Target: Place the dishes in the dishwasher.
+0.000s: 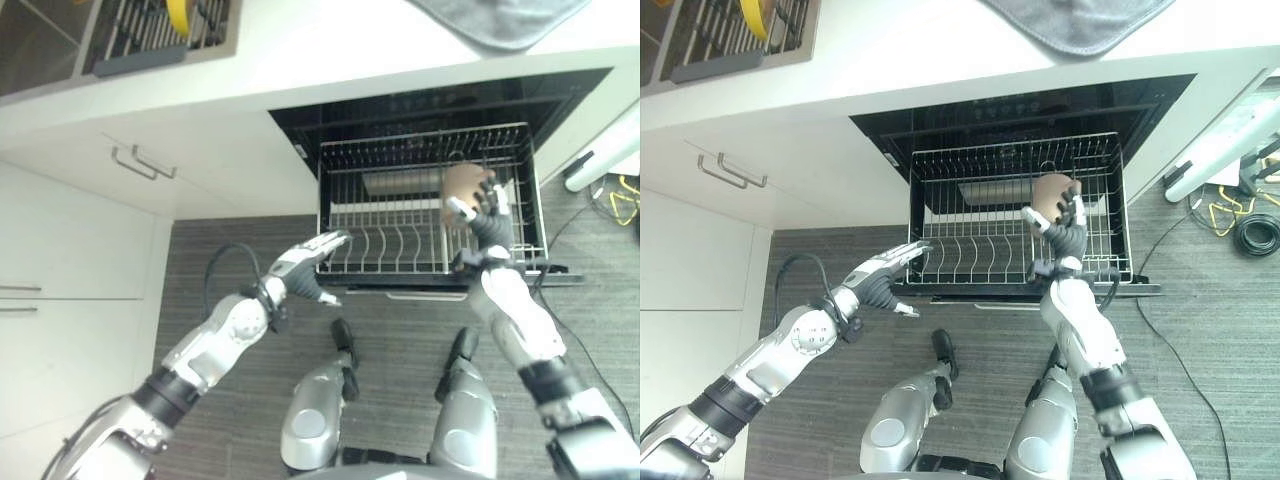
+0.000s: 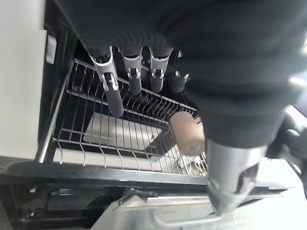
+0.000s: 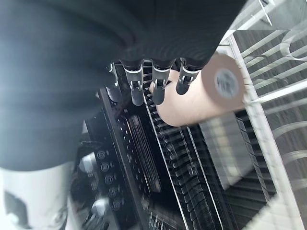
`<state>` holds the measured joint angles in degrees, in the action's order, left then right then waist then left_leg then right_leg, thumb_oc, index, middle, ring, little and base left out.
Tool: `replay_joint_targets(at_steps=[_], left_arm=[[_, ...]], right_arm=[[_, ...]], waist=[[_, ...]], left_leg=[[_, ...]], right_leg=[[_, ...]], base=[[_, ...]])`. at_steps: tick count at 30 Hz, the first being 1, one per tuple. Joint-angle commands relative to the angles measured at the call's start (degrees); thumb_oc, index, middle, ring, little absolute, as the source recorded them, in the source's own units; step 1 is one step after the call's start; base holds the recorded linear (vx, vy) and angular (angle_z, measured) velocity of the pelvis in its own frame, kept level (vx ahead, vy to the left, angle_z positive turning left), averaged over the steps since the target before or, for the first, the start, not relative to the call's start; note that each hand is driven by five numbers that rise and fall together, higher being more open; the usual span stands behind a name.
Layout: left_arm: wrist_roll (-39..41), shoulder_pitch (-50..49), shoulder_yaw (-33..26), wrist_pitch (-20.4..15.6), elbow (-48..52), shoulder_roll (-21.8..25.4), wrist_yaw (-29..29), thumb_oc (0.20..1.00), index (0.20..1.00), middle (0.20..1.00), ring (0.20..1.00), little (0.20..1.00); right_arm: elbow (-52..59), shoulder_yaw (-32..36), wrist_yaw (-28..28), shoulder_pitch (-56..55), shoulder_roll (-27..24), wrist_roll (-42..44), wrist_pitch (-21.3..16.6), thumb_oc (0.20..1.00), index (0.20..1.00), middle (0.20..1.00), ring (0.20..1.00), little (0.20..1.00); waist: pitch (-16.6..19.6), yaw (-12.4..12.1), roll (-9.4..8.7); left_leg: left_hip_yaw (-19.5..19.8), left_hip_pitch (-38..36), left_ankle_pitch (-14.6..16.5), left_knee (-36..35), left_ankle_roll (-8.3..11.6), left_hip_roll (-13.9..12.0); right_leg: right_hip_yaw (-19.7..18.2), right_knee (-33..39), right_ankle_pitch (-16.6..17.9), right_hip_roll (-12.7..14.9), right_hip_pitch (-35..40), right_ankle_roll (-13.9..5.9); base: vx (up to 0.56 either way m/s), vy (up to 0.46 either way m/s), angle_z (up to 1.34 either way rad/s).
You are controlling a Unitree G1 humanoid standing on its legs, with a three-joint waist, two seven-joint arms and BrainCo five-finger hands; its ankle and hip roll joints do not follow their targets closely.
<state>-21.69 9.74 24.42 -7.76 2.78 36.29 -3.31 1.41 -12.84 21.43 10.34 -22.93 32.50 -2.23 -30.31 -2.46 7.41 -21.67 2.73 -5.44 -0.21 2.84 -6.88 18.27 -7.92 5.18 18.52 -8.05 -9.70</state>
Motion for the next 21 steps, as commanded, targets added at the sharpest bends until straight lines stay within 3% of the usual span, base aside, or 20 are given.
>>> replay_joint_targets(at_steps=[1, 3, 6, 13, 18, 21], left_arm=[[-2.27, -1.6, -3.77, -4.16, 2.85, 3.1, -9.06, 1.0, 1.0, 1.0, 1.0, 1.0], [-2.1, -6.09, -7.88, -6.5, 3.35, 2.93, -10.57, 1.0, 1.0, 1.0, 1.0, 1.0], [-1.78, -10.16, -11.51, -7.78, 4.12, 2.38, -11.26, 1.0, 1.0, 1.0, 1.0, 1.0], [1.62, -14.66, -14.77, -9.42, 4.13, 1.43, -13.58, 1.0, 1.0, 1.0, 1.0, 1.0], [11.33, -16.64, -18.55, -15.89, 3.56, -1.11, -19.22, 1.0, 1.0, 1.0, 1.0, 1.0], [19.32, -16.7, -20.92, -21.41, 3.06, -3.72, -18.56, 1.0, 1.0, 1.0, 1.0, 1.0]], right_arm=[[3.03, 2.65, -12.77, 0.92, 0.45, -3.9, -4.39, 1.0, 1.0, 1.0, 1.0, 1.0], [7.58, 4.06, -16.44, -2.83, -0.16, -5.62, -3.46, 1.0, 1.0, 1.0, 1.0, 1.0], [10.41, 4.27, -17.5, -4.94, -0.58, -8.26, -3.9, 1.0, 1.0, 1.0, 1.0, 1.0], [13.34, 4.14, -19.51, -5.77, -0.78, -9.36, -5.07, 1.0, 1.0, 1.0, 1.0, 1.0], [15.8, 6.01, -24.26, -7.18, -1.45, -9.38, -10.62, 1.0, 1.0, 1.0, 1.0, 1.0], [17.07, 7.76, -26.23, -8.01, -1.61, -9.79, -13.76, 1.0, 1.0, 1.0, 1.0, 1.0]], waist=[[4.6, -0.35, -2.83], [6.6, 0.44, -3.21], [9.54, 0.71, -3.47], [15.15, 0.15, -3.71], [18.23, -0.63, -4.63], [19.91, -1.34, -5.31]], left_leg=[[1.07, -0.33, 4.06, 2.69, 2.48, -5.21], [0.57, -1.95, 4.18, 2.33, 2.51, -5.23], [0.32, -4.09, 4.71, 2.16, 2.36, -5.07], [-0.32, -8.14, 5.75, 1.25, 1.78, -4.76], [0.41, -10.19, 6.36, 0.82, 1.53, -4.77], [1.82, -10.78, 6.99, 1.11, 1.47, -4.75]], right_leg=[[3.57, -2.44, -4.62, 4.04, 2.29, -3.99], [3.4, -1.72, -4.84, 3.26, 3.78, -4.13], [3.27, -0.83, -5.28, 2.45, 6.06, -4.15], [3.75, 1.51, -6.23, 1.05, 10.88, -3.78], [4.15, 3.24, -6.53, -0.13, 13.85, -3.05], [3.97, 4.02, -6.72, -0.64, 15.19, -2.49]], base=[[0.09, 0.03, -0.05], [0.11, 0.031, -0.05], [0.12, 0.021, -0.07], [0.08, 0.001, 0.02], [-0.02, -0.055, 0.01], [-0.03, -0.094, 0.07]])
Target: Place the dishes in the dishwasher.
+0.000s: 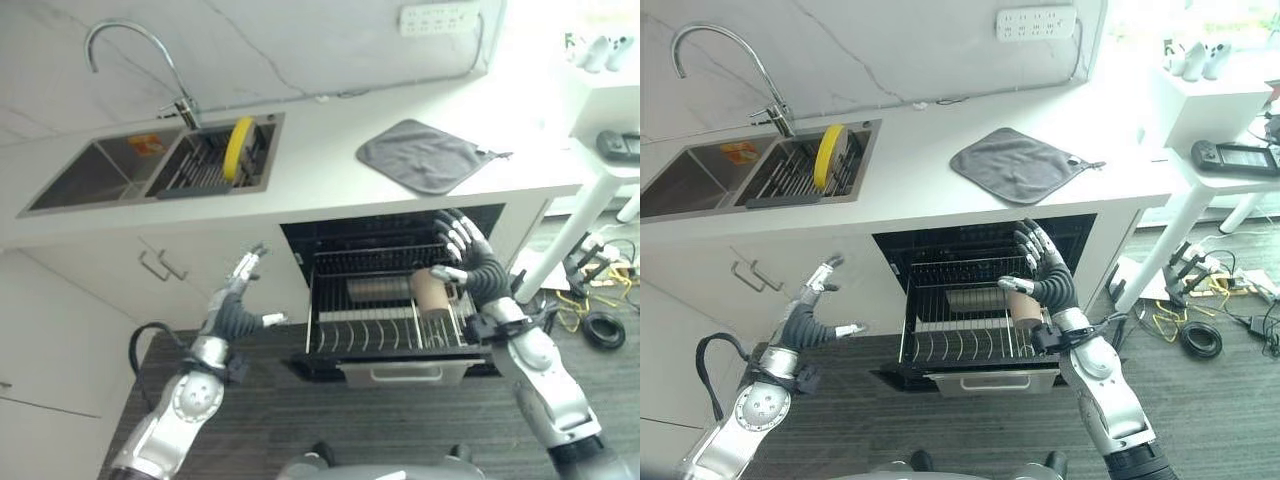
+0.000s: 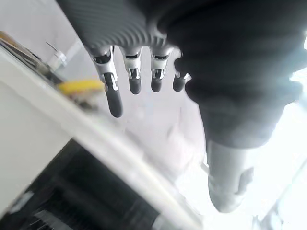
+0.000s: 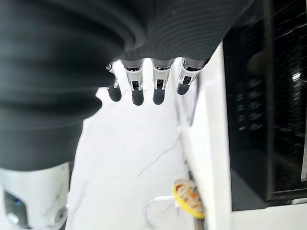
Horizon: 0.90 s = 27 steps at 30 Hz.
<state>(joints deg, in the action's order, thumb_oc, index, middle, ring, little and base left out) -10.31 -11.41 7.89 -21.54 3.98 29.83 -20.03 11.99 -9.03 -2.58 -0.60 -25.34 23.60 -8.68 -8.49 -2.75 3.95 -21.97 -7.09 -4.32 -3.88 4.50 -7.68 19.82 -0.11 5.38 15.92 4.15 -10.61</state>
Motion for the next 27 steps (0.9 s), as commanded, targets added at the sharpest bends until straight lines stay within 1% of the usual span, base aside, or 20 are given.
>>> replay_joint_targets(at_steps=[1, 3, 5, 6, 8, 9, 10, 13, 16, 20, 21, 22, 24, 27], left_arm=[[12.4, 4.88, -5.0, -10.08, 1.46, 1.32, 0.26, 1.0, 1.0, 1.0, 1.0, 1.0], [19.07, 5.76, -5.37, -12.48, 1.02, -1.06, 4.17, 1.0, 1.0, 1.0, 1.0, 1.0], [23.61, 6.73, -5.31, -13.49, 0.88, -2.89, 6.88, 1.0, 1.0, 1.0, 1.0, 1.0], [27.11, 7.69, -5.28, -13.7, 0.77, -4.29, 8.97, 1.0, 1.0, 1.0, 1.0, 1.0], [31.06, 8.54, -5.25, -13.58, 0.8, -5.3, 11.4, 1.0, 1.0, 1.0, 1.0, 1.0], [32.38, 9.07, -4.93, -13.32, 0.47, -5.93, 12.35, 1.0, 1.0, 1.0, 1.0, 1.0], [33.46, 10.25, -4.09, -12.62, 0.25, -6.67, 13.61, 1.0, 1.0, 1.0, 1.0, 1.0], [34.26, 10.69, -4.23, -12.84, 0.65, -6.46, 15.38, 1.0, 1.0, 1.0, 1.0, 1.0], [35.0, 11.05, -4.66, -11.28, 1.03, -5.61, 18.07, 1.0, 1.0, 1.0, 1.0, 1.0], [35.81, 11.67, -4.88, -10.81, 1.13, -4.83, 19.82, 1.0, 1.0, 1.0, 1.0, 1.0], [30.11, 21.43, 1.78, -7.45, 0.56, -4.9, 16.38, 1.0, 1.0, 1.0, 1.0, 1.0], [29.96, 21.36, 1.66, -7.05, 0.76, -5.03, 15.64, 1.0, 1.0, 1.0, 1.0, 1.0], [30.61, 21.1, 1.2, -6.0, 1.28, -5.07, 15.63, 1.0, 1.0, 1.0, 1.0, 1.0], [30.33, 20.79, 1.05, -5.88, 0.78, -5.4, 16.49, 1.0, 1.0, 1.0, 1.0, 1.0]], right_arm=[[6.86, 4.37, -2.88, 2.76, 0.72, -0.65, -7.63, 1.0, 1.0, 1.0, 1.0, 1.0], [6.51, 4.22, -3.7, 2.76, 1.03, 1.98, -6.2, 1.0, 1.0, 1.0, 1.0, 1.0], [5.75, 3.54, -3.89, 3.31, 1.67, 3.76, -5.92, 1.0, 1.0, 1.0, 1.0, 1.0], [4.98, 2.85, -4.51, 3.81, 2.31, 4.46, -5.44, 1.0, 1.0, 1.0, 1.0, 1.0], [4.21, 2.36, -5.95, 4.18, 2.98, 7.8, -4.81, 1.0, 1.0, 1.0, 1.0, 1.0], [3.47, 2.16, -5.67, 4.2, 3.55, 8.11, -4.89, 1.0, 1.0, 1.0, 1.0, 1.0], [2.09, 1.95, -4.7, 4.76, 3.99, 7.4, -6.16, 1.0, 1.0, 1.0, 1.0, 1.0], [1.66, 3.22, -4.91, 4.64, 3.93, 7.86, -7.36, 1.0, 1.0, 1.0, 1.0, 1.0], [1.54, 4.85, -5.09, 4.49, 2.97, 7.87, -7.6, 1.0, 1.0, 1.0, 1.0, 1.0], [1.21, 5.85, -4.84, 4.46, 2.43, 7.93, -8.24, 1.0, 1.0, 1.0, 1.0, 1.0], [-5.74, 3.77, -4.35, 13.59, -0.14, 7.02, -11.85, 1.0, 1.0, 1.0, 1.0, 1.0], [-4.87, 4.12, -5.07, 12.64, -0.24, 7.34, -12.32, 1.0, 1.0, 1.0, 1.0, 1.0], [-3.23, 3.67, -3.79, 13.27, 0.16, 7.21, -11.74, 1.0, 1.0, 1.0, 1.0, 1.0], [-2.68, 3.49, -2.6, 13.54, 0.85, 6.25, -12.24, 1.0, 1.0, 1.0, 1.0, 1.0]], waist=[[-1.33, -1.33, -2.19], [-0.44, -1.8, -2.61], [0.13, -2.16, -2.85], [0.51, -2.35, -3.0], [0.72, -2.42, -3.08], [0.94, -2.43, -3.18], [1.18, -2.37, -3.37], [1.65, -2.13, -3.45], [2.0, -1.87, -3.41], [2.29, -2.01, -3.47], [0.26, -0.1, -3.23], [0.84, -0.03, -3.31], [1.2, -0.66, -3.15], [1.63, -0.8, -2.95]], left_leg=[[2.69, -1.11, 6.19, 5.08, -0.18, -3.98], [3.35, -1.44, 6.59, 5.44, -0.14, -3.96], [3.82, -1.8, 6.72, 5.51, -0.1, -3.95], [4.06, -2.08, 6.7, 5.39, -0.07, -3.97], [4.25, -2.39, 6.62, 5.2, -0.01, -3.97], [4.34, -2.5, 6.55, 5.14, 0.07, -3.97], [4.52, -2.93, 6.5, 4.78, 0.03, -3.8], [4.49, -3.08, 6.38, 4.46, -0.08, -3.61], [4.68, -3.01, 6.48, 4.49, 0.01, -3.57], [4.9, -3.25, 6.32, 3.67, -0.2, -3.19], [1.51, 0.17, 11.44, 9.4, -3.14, 3.72], [1.78, 0.07, 11.47, 9.3, -2.86, 3.59], [3.6, -0.09, 11.46, 8.76, -2.74, 3.91], [3.42, -0.34, 11.03, 8.23, -2.63, 3.77]], right_leg=[[2.29, -3.48, -7.04, 1.7, 3.55, -1.24], [2.22, -3.01, -7.26, 1.31, 4.42, -0.8], [2.28, -2.74, -7.36, 1.01, 5.04, -0.5], [2.28, -2.46, -7.45, 0.76, 5.51, -0.22], [2.31, -2.32, -7.59, 0.51, 5.89, 0.06], [2.32, -2.29, -7.68, 0.37, 6.09, 0.22], [2.15, -2.08, -7.71, 0.07, 6.46, 0.54], [1.86, -1.58, -7.57, -0.19, 6.63, 0.79], [1.14, -1.73, -7.8, -0.3, 6.54, 0.95], [1.28, -1.63, -7.77, -0.02, 6.88, 0.9], [1.28, -3.96, -8.32, -5.13, 0.86, 2.98], [0.9, -2.88, -8.59, -5.41, 2.14, 3.18], [0.02, -2.28, -9.42, -5.85, 3.5, 3.41], [0.04, -1.51, -9.31, -6.07, 4.07, 3.53]], base=[[-0.03, -0.1, 0.12], [-0.02, -0.091, 0.18], [-0.01, -0.061, 0.14], [-0.02, -0.049, 0.1], [-0.03, -0.032, 0.13], [-0.04, -0.032, 0.14], [-0.04, -0.025, 0.08], [-0.02, -0.001, 0.03], [-0.03, 0.048, 0.01], [-0.05, 0.059, 0.06], [0.0, 0.038, 0.09], [0.03, -0.002, 0.09], [0.06, -0.045, 0.02], [0.06, -0.026, -0.03]])
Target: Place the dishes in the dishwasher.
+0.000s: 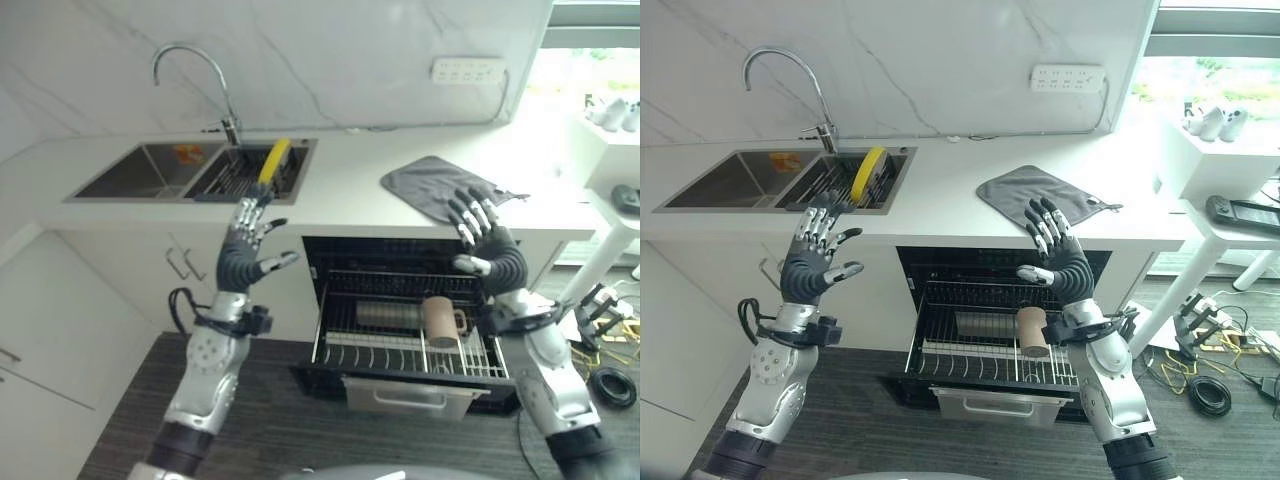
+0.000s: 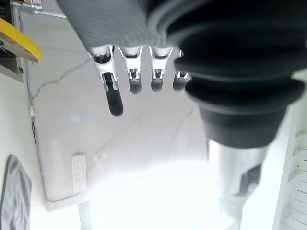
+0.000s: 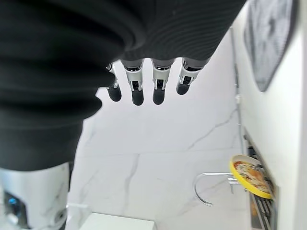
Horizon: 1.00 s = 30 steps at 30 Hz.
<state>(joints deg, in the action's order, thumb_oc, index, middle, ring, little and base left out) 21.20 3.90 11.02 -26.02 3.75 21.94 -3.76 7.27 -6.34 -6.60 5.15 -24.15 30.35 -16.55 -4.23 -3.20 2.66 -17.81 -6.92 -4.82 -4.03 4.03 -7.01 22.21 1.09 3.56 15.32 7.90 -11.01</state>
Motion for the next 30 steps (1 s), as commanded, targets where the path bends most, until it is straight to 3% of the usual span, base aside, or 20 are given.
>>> replay_joint_targets(at_steps=[1, 2, 3, 4, 5, 7, 9, 12, 13, 14, 16, 17, 19, 21, 23, 25, 27, 28, 30], left_arm=[[-1.58, 5.1, -2.37, -1.0, 0.93, 2.34, 0.79, 1.0, 1.0, 1.0, 1.0, 1.0], [-2.0, 4.84, -2.51, -0.51, 0.95, 2.32, 0.87, 1.0, 1.0, 1.0, 1.0, 1.0], [-2.22, 4.4, -2.16, 0.03, 1.23, 2.43, 1.47, 1.0, 1.0, 1.0, 1.0, 1.0], [-2.71, 4.41, -1.58, -0.31, 1.23, 2.16, 1.48, 1.0, 1.0, 1.0, 1.0, 1.0], [-3.19, 4.47, -1.2, -0.81, 1.28, 2.0, 1.25, 1.0, 1.0, 1.0, 1.0, 1.0], [-3.54, 4.09, -2.11, -0.52, 2.28, 2.23, 1.53, 1.0, 1.0, 1.0, 1.0, 1.0], [-3.01, 3.63, -3.09, -0.73, 2.33, 2.66, 2.09, 1.0, 1.0, 1.0, 1.0, 1.0], [0.13, 0.68, -5.62, -0.38, 3.81, 4.03, 4.17, 1.0, 1.0, 1.0, 1.0, 1.0], [0.86, 0.44, -5.83, -0.31, 3.73, 4.29, 4.7, 1.0, 1.0, 1.0, 1.0, 1.0], [0.95, 0.33, -6.22, 0.95, 3.28, 5.32, 4.55, 1.0, 1.0, 1.0, 1.0, 1.0], [-1.29, 1.02, -4.84, 0.9, 1.13, 5.32, 4.16, 1.0, 1.0, 1.0, 1.0, 1.0], [-1.69, 1.2, -4.63, 0.88, 0.61, 5.64, 3.57, 1.0, 1.0, 1.0, 1.0, 1.0], [-1.51, -0.43, -5.53, 0.09, 0.47, 5.62, 3.85, 1.0, 1.0, 1.0, 1.0, 1.0], [-2.09, -1.94, -7.3, -0.67, 1.32, 5.93, 5.27, 1.0, 1.0, 1.0, 1.0, 1.0], [-1.78, -2.01, -7.8, -0.9, 1.59, 6.58, 6.02, 1.0, 1.0, 1.0, 1.0, 1.0], [-1.56, -2.55, -7.66, -2.03, 1.94, 6.68, 6.37, 1.0, 1.0, 1.0, 1.0, 1.0], [-1.17, -3.06, -7.69, -2.48, 2.24, 6.31, 6.26, 1.0, 1.0, 1.0, 1.0, 1.0], [-1.01, -3.27, -7.51, -2.85, 2.66, 5.75, 5.75, 1.0, 1.0, 1.0, 1.0, 1.0], [-1.3, -3.01, -6.75, -2.89, 2.91, 5.0, 5.67, 1.0, 1.0, 1.0, 1.0, 1.0]], right_arm=[[2.46, 1.06, 1.82, 7.4, -0.08, -0.62, -4.02, 1.0, 1.0, 1.0, 1.0, 1.0], [2.76, 1.37, 2.39, 6.9, 0.11, -0.66, -3.44, 1.0, 1.0, 1.0, 1.0, 1.0], [3.42, 1.92, 4.2, 5.59, 0.06, -2.78, -2.99, 1.0, 1.0, 1.0, 1.0, 1.0], [3.87, 2.1, 5.05, 5.2, -0.41, -3.74, -3.03, 1.0, 1.0, 1.0, 1.0, 1.0], [4.13, 2.27, 5.25, 5.19, -1.24, -3.4, -3.05, 1.0, 1.0, 1.0, 1.0, 1.0], [3.06, 1.72, 4.77, 6.36, -2.13, -3.01, -3.52, 1.0, 1.0, 1.0, 1.0, 1.0], [1.63, 1.44, 4.17, 7.67, -2.54, -2.47, -4.33, 1.0, 1.0, 1.0, 1.0, 1.0], [3.25, 4.95, 2.72, 5.33, -2.66, -1.37, -5.59, 1.0, 1.0, 1.0, 1.0, 1.0], [3.51, 5.66, 2.77, 4.92, -2.85, -1.16, -5.68, 1.0, 1.0, 1.0, 1.0, 1.0], [4.08, 7.82, 2.75, 3.91, -2.7, -0.96, -5.93, 1.0, 1.0, 1.0, 1.0, 1.0], [4.5, 8.47, 4.29, 3.16, -1.82, -1.54, -5.92, 1.0, 1.0, 1.0, 1.0, 1.0], [4.64, 8.9, 3.96, 2.55, -1.49, -1.32, -6.27, 1.0, 1.0, 1.0, 1.0, 1.0], [5.89, 9.41, 2.5, 1.01, -1.01, -1.58, -6.37, 1.0, 1.0, 1.0, 1.0, 1.0], [6.88, 9.46, 2.78, 0.71, -1.01, -1.83, -6.07, 1.0, 1.0, 1.0, 1.0, 1.0], [6.98, 9.36, 3.39, 0.48, -1.17, -1.04, -6.24, 1.0, 1.0, 1.0, 1.0, 1.0], [7.14, 8.51, 4.56, 0.39, -0.68, -1.89, -6.13, 1.0, 1.0, 1.0, 1.0, 1.0], [7.0, 7.99, 4.49, 0.38, -0.58, -2.32, -6.25, 1.0, 1.0, 1.0, 1.0, 1.0], [6.33, 7.18, 4.26, 0.65, -0.49, -2.52, -6.54, 1.0, 1.0, 1.0, 1.0, 1.0], [5.57, 6.59, 4.62, 1.0, -0.39, -1.81, -6.82, 1.0, 1.0, 1.0, 1.0, 1.0]], waist=[[-2.44, -0.27, -1.58], [-2.36, -0.13, -1.62], [-2.59, 0.61, -2.25], [-3.15, 0.92, -2.91], [-3.71, 0.97, -3.25], [-4.88, 0.11, -2.73], [-4.91, -0.02, -2.19], [-3.68, 0.56, -1.27], [-3.67, 0.74, -1.1], [-3.61, 1.44, -0.37], [-3.84, 1.44, -0.08], [-4.09, 1.27, -0.13], [-4.59, 0.58, -0.43], [-5.04, -0.16, -0.06], [-5.32, 0.11, 0.03], [-5.38, 0.06, -0.49], [-5.36, -0.02, -0.62], [-5.13, 0.05, -0.85], [-4.76, 0.34, -0.9]], left_leg=[[-0.98, -0.75, 11.68, 8.5, -2.15, 3.1], [-1.48, -0.77, 12.23, 9.49, -2.1, 3.16], [-4.19, 0.92, 15.14, 16.34, -1.8, 1.6], [-5.49, 2.95, 16.05, 20.65, -1.77, 0.48], [-5.26, 6.6, 16.55, 26.04, -2.06, -0.7], [-0.69, 10.13, 15.91, 30.19, -2.06, -0.84], [-0.42, 6.95, 15.7, 25.74, -2.16, -2.7], [2.01, 2.36, 9.37, 14.82, 0.4, -8.05], [2.1, 1.83, 8.91, 13.85, 0.57, -8.3], [2.09, 0.49, 9.19, 10.61, 0.25, -7.07], [1.56, -0.14, 8.22, 8.57, -0.15, -5.24], [1.28, -0.6, 8.48, 7.56, -0.83, -3.3], [-0.15, -2.47, 9.86, 5.05, -3.03, 1.16], [-2.15, -3.94, 10.95, 2.97, -4.61, 3.34], [-2.57, -3.95, 11.38, 2.87, -4.83, 3.96], [-2.61, -3.87, 11.0, 1.68, -4.52, 5.25], [-2.59, -4.05, 10.63, 0.9, -4.13, 5.89], [-2.07, -3.68, 10.19, 0.38, -3.76, 6.75], [-0.49, -2.55, 9.83, 0.79, -3.78, 7.4]], right_leg=[[-2.33, -2.45, -7.45, -5.46, 0.53, 3.91], [-2.28, -2.45, -7.5, -5.3, 0.63, 3.99], [-2.22, -3.37, -8.85, -4.47, 1.28, 4.26], [-2.12, -3.43, -8.72, -3.9, 1.48, 4.54], [-2.0, -3.82, -8.11, -3.56, 0.56, 5.15], [-4.22, -6.11, -8.34, -3.54, -1.29, 5.46], [-4.84, -8.31, -9.07, -2.55, -2.91, 5.02], [-6.99, -10.07, -9.12, 0.48, -3.7, 3.17], [-6.99, -10.64, -9.39, 1.19, -3.58, 2.78], [-5.86, -14.08, -10.25, 4.76, -4.45, 0.32], [-4.37, -15.6, -9.55, 6.79, -3.86, -0.97], [-2.98, -16.49, -8.53, 7.99, -4.04, -1.46], [-0.68, -18.7, -3.35, 9.22, -6.64, -1.9], [1.62, -19.94, -3.78, 7.47, -8.14, -1.47], [1.93, -18.85, -5.36, 4.44, -7.9, -0.83], [2.45, -13.17, -6.77, -1.87, -5.45, 0.66], [2.22, -9.99, -6.47, -4.46, -4.24, 1.53], [0.72, -7.13, -6.0, -7.1, -3.34, 2.04], [-2.05, -6.24, -6.37, -8.61, -2.82, 2.57]], base=[[0.08, -0.005, 0.07], [0.18, -0.001, 0.09], [0.13, 0.013, 0.08], [0.01, 0.035, 0.23], [-0.16, 0.101, 0.79], [-0.17, 0.285, 0.76], [-0.07, 0.494, -0.48], [-0.01, 0.797, -0.22], [-0.01, 0.868, 0.2], [-0.02, 0.766, 0.35], [-0.05, 0.717, 0.32], [-0.07, 0.617, 0.01], [-0.09, 0.522, -0.21], [-0.14, 0.379, -0.38], [-0.1, 0.206, -0.22], [-0.09, 0.173, 0.11], [-0.06, 0.109, 0.11], [-0.04, 0.065, -0.05], [-0.03, 0.035, -0.11]])
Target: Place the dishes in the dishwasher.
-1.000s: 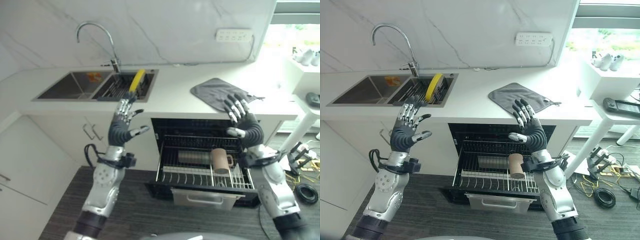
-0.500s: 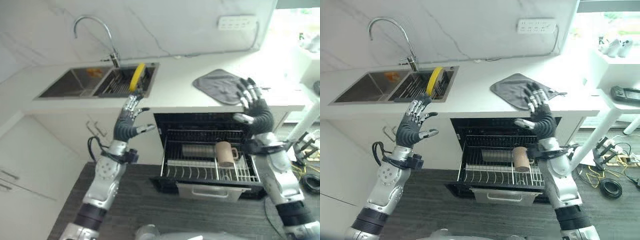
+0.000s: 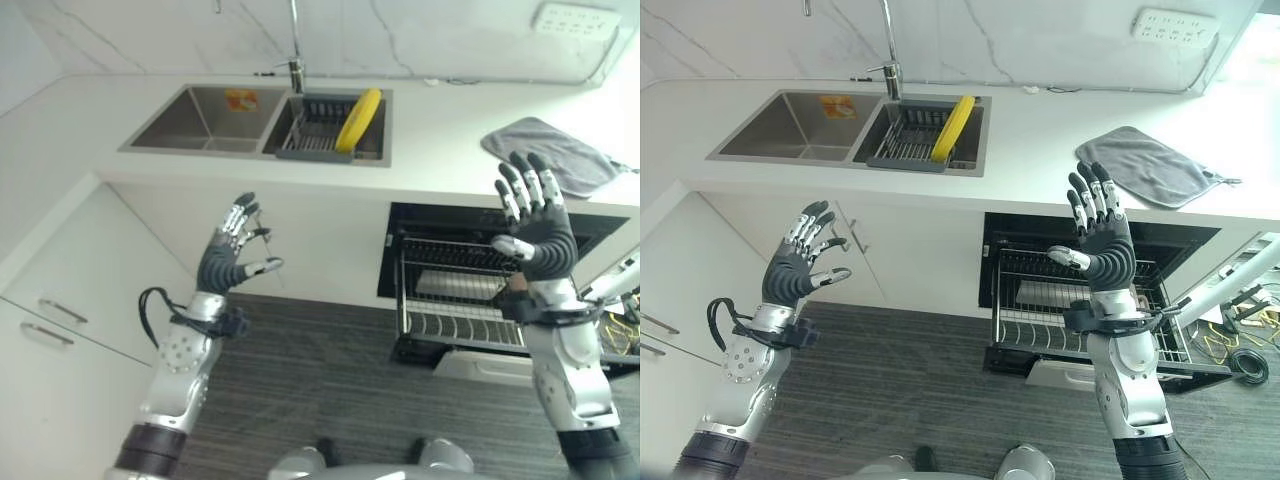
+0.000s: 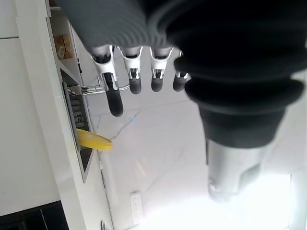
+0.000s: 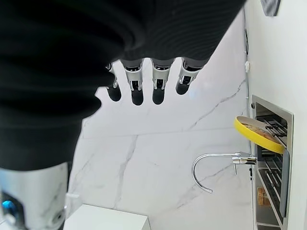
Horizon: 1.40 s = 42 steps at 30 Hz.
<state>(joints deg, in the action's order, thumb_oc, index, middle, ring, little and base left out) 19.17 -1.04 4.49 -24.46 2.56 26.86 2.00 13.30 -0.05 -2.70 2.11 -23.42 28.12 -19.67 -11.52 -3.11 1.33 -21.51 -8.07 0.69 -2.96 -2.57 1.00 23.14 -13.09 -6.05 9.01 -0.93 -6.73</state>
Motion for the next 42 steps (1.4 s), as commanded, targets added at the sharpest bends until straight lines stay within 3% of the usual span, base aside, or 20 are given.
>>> replay_joint_targets(at_steps=[1, 5, 12, 14, 15, 16, 17, 21, 25, 26, 29, 30, 31, 33, 34, 35, 37, 38, 40, 42], left_arm=[[0.55, 2.11, 0.15, -4.01, 4.13, -0.26, 0.32, 1.0, 1.0, 1.0, 1.0, 1.0], [0.98, 1.8, -0.05, -3.51, 4.08, -1.1, 1.28, 1.0, 1.0, 1.0, 1.0, 1.0], [3.09, 0.78, -0.78, -2.99, 3.81, -1.08, 0.66, 1.0, 1.0, 1.0, 1.0, 1.0], [2.42, 0.94, -0.54, -3.36, 3.98, -1.14, -0.56, 1.0, 1.0, 1.0, 1.0, 1.0], [2.0, 1.21, -0.2, -3.42, 4.54, -1.16, -2.09, 1.0, 1.0, 1.0, 1.0, 1.0], [2.29, 1.5, 0.23, -3.1, 5.1, -1.58, -3.33, 1.0, 1.0, 1.0, 1.0, 1.0], [2.31, 1.51, 0.17, -3.09, 5.13, -1.61, -3.31, 1.0, 1.0, 1.0, 1.0, 1.0], [3.64, 0.06, -0.93, -2.5, 5.55, -1.98, -3.03, 1.0, 1.0, 1.0, 1.0, 1.0], [5.67, -1.34, -2.0, -2.59, 5.79, -1.97, -2.15, 1.0, 1.0, 1.0, 1.0, 1.0], [5.73, -2.51, -2.53, -3.24, 5.73, -1.98, -1.51, 1.0, 1.0, 1.0, 1.0, 1.0], [5.28, -3.41, -3.32, -3.69, 4.98, -1.67, -1.29, 1.0, 1.0, 1.0, 1.0, 1.0], [5.04, -3.08, -3.37, -3.81, 4.27, -0.79, -0.78, 1.0, 1.0, 1.0, 1.0, 1.0], [4.87, -2.92, -3.3, -3.62, 4.15, -0.65, -0.98, 1.0, 1.0, 1.0, 1.0, 1.0], [3.67, -0.8, -1.75, -3.32, 2.75, 0.14, -0.02, 1.0, 1.0, 1.0, 1.0, 1.0], [3.07, -0.21, -1.45, -2.63, 2.9, 0.24, 0.44, 1.0, 1.0, 1.0, 1.0, 1.0], [2.53, -0.67, -1.72, -3.0, 2.89, 0.6, 0.64, 1.0, 1.0, 1.0, 1.0, 1.0], [2.29, -2.87, -4.46, -2.49, 4.17, 1.66, 0.3, 1.0, 1.0, 1.0, 1.0, 1.0], [2.41, -3.27, -5.16, -2.45, 4.39, 1.88, 0.31, 1.0, 1.0, 1.0, 1.0, 1.0], [2.5, -3.92, -5.95, -3.28, 4.44, 2.26, 0.34, 1.0, 1.0, 1.0, 1.0, 1.0], [1.89, -4.42, -5.72, -4.13, 4.74, 1.55, -0.5, 1.0, 1.0, 1.0, 1.0, 1.0]], right_arm=[[-0.99, 0.27, 0.83, 4.16, -0.98, 0.92, -4.24, 1.0, 1.0, 1.0, 1.0, 1.0], [-1.7, 0.1, 0.87, 4.74, -0.59, 0.76, -4.89, 1.0, 1.0, 1.0, 1.0, 1.0], [-1.0, 0.1, 0.69, 3.88, -0.79, 1.24, -3.99, 1.0, 1.0, 1.0, 1.0, 1.0], [-0.96, 0.32, 0.66, 3.96, -1.17, 1.97, -4.2, 1.0, 1.0, 1.0, 1.0, 1.0], [-1.11, 0.48, 1.6, 4.64, -2.0, 2.34, -5.14, 1.0, 1.0, 1.0, 1.0, 1.0], [-2.17, -0.68, 3.41, 6.48, -2.22, 2.4, -5.78, 1.0, 1.0, 1.0, 1.0, 1.0], [-2.26, -0.74, 3.46, 6.58, -2.15, 2.33, -5.83, 1.0, 1.0, 1.0, 1.0, 1.0], [-2.17, -1.35, 4.32, 6.0, -1.0, -0.51, -5.72, 1.0, 1.0, 1.0, 1.0, 1.0], [-0.33, 0.04, 4.41, 3.97, -1.48, -0.78, -4.91, 1.0, 1.0, 1.0, 1.0, 1.0], [0.7, 1.31, 3.81, 2.75, -2.14, 0.06, -4.62, 1.0, 1.0, 1.0, 1.0, 1.0], [0.99, 2.21, 2.86, 1.94, -2.64, 1.98, -5.38, 1.0, 1.0, 1.0, 1.0, 1.0], [1.03, 2.96, 2.48, 1.55, -2.99, 2.83, -5.64, 1.0, 1.0, 1.0, 1.0, 1.0], [0.94, 3.02, 2.3, 1.37, -2.85, 2.93, -5.79, 1.0, 1.0, 1.0, 1.0, 1.0], [1.02, 3.28, 4.0, -0.14, -2.13, 3.24, -6.53, 1.0, 1.0, 1.0, 1.0, 1.0], [0.7, 2.86, 3.82, -1.26, -0.77, 1.69, -7.63, 1.0, 1.0, 1.0, 1.0, 1.0], [0.54, 2.64, 3.29, -1.79, -0.4, 1.66, -7.93, 1.0, 1.0, 1.0, 1.0, 1.0], [0.98, 3.08, 0.47, -1.54, 0.28, 3.13, -7.72, 1.0, 1.0, 1.0, 1.0, 1.0], [1.26, 3.24, 0.14, -1.21, 0.33, 3.59, -7.18, 1.0, 1.0, 1.0, 1.0, 1.0], [1.84, 2.95, 0.42, -0.8, 0.27, 3.75, -6.31, 1.0, 1.0, 1.0, 1.0, 1.0], [2.45, 2.19, 0.75, -0.63, 0.52, 2.85, -6.05, 1.0, 1.0, 1.0, 1.0, 1.0]], waist=[[2.99, 0.3, 0.39], [4.28, -0.45, 0.69], [5.18, -0.11, 0.48], [4.91, -0.26, -0.18], [3.8, -0.5, -1.76], [1.99, -0.96, -1.69], [2.05, -0.96, -1.72], [2.32, -0.61, -0.06], [2.95, 0.36, 0.55], [2.96, 1.14, 1.01], [2.82, 1.84, 1.94], [3.04, 2.27, 2.51], [3.05, 2.25, 2.63], [2.97, 2.46, 2.41], [2.83, 2.37, 2.17], [2.78, 2.04, 2.09], [3.1, -0.71, 1.79], [3.09, -1.19, 1.73], [2.51, -1.72, 1.24], [2.21, -2.12, 0.83]], left_leg=[[3.72, -0.59, 3.91, -0.09, 2.83, -0.63], [2.91, -0.35, 3.24, -0.91, 3.09, -0.87], [3.0, -0.03, 4.66, 2.53, 3.66, -0.65], [3.13, 1.62, 6.63, 7.8, 3.92, -0.39], [1.2, 6.45, 10.26, 19.35, 4.07, -2.33], [2.73, 11.8, 9.45, 26.85, 4.76, -4.97], [2.79, 12.07, 8.99, 26.71, 4.76, -4.99], [3.41, 8.82, 4.9, 16.65, 5.27, -6.69], [6.05, 5.87, 0.12, 8.26, 7.38, -10.1], [7.48, 5.2, -4.08, 5.12, 9.07, -13.94], [10.1, 4.5, -8.46, 2.76, 10.17, -17.76], [10.55, 3.39, -5.0, 2.42, 9.23, -16.72], [11.06, 3.36, -4.23, 2.66, 9.15, -16.3], [11.84, 4.49, -0.39, 6.91, 7.53, -12.69], [12.52, 4.12, 1.37, 7.28, 5.36, -9.31], [12.36, 3.54, 1.83, 6.78, 4.53, -7.9], [8.17, 2.07, 3.28, 5.15, 2.67, -5.54], [6.68, 1.56, 3.53, 4.38, 2.34, -5.32], [4.37, 1.03, 3.93, 3.38, 3.14, -5.04], [3.98, 1.23, 3.78, 3.1, 3.31, -4.63]], right_leg=[[-3.77, 8.72, 2.68, -2.8, 6.38, -1.25], [-2.43, 10.92, 2.05, -2.48, 7.63, -1.17], [-3.7, 13.81, 2.39, -3.03, 9.56, -0.35], [-4.1, 13.94, 2.4, -2.72, 9.79, 0.07], [-3.71, 13.82, 2.01, -1.54, 10.66, 1.15], [-4.73, 12.2, 1.64, -1.91, 10.52, 2.44], [-4.8, 12.15, 1.7, -1.91, 10.31, 2.53], [-4.92, 10.8, 0.66, -2.57, 10.35, 2.59], [-6.59, 9.37, -0.58, -2.5, 10.03, 2.25], [-7.92, 7.38, -2.01, -2.46, 9.54, 2.3], [-10.17, 2.29, -4.92, -2.21, 8.22, 2.38], [-10.77, -2.75, -7.29, -0.71, 6.89, 1.85], [-10.92, -3.96, -7.77, -0.32, 6.5, 1.76], [-10.51, -8.64, -9.37, 2.5, 5.71, 1.18], [-11.12, -11.94, -7.22, 5.03, 3.75, -0.62], [-10.98, -12.8, -5.78, 6.01, 2.76, -1.66], [-4.68, -10.99, -1.99, 8.15, 2.03, -3.31], [-3.33, -10.03, -1.3, 7.98, 1.74, -3.51], [-0.62, -2.34, -0.9, 4.64, 3.14, -2.79], [-0.05, 1.1, 0.16, 4.01, 4.44, -2.73]], base=[[-0.02, -0.016, -0.11], [-0.02, -0.033, -0.02], [0.04, -0.089, -0.05], [0.04, -0.162, -0.12], [0.02, -0.212, -0.21], [0.01, -0.155, -0.19], [0.03, -0.022, -0.36], [0.14, 0.167, -0.49], [0.21, 0.292, -0.21], [0.22, 0.331, -0.21], [0.36, 0.603, -0.6], [0.45, 0.865, -0.99], [0.4, 0.875, -1.13], [0.25, 0.678, -0.75], [0.2, 0.605, -0.32], [0.19, 0.611, -0.37], [0.07, 0.3, -0.64], [0.0, 0.066, -1.51], [0.0, 0.0, -1.45], [-0.03, 0.011, -0.7]])
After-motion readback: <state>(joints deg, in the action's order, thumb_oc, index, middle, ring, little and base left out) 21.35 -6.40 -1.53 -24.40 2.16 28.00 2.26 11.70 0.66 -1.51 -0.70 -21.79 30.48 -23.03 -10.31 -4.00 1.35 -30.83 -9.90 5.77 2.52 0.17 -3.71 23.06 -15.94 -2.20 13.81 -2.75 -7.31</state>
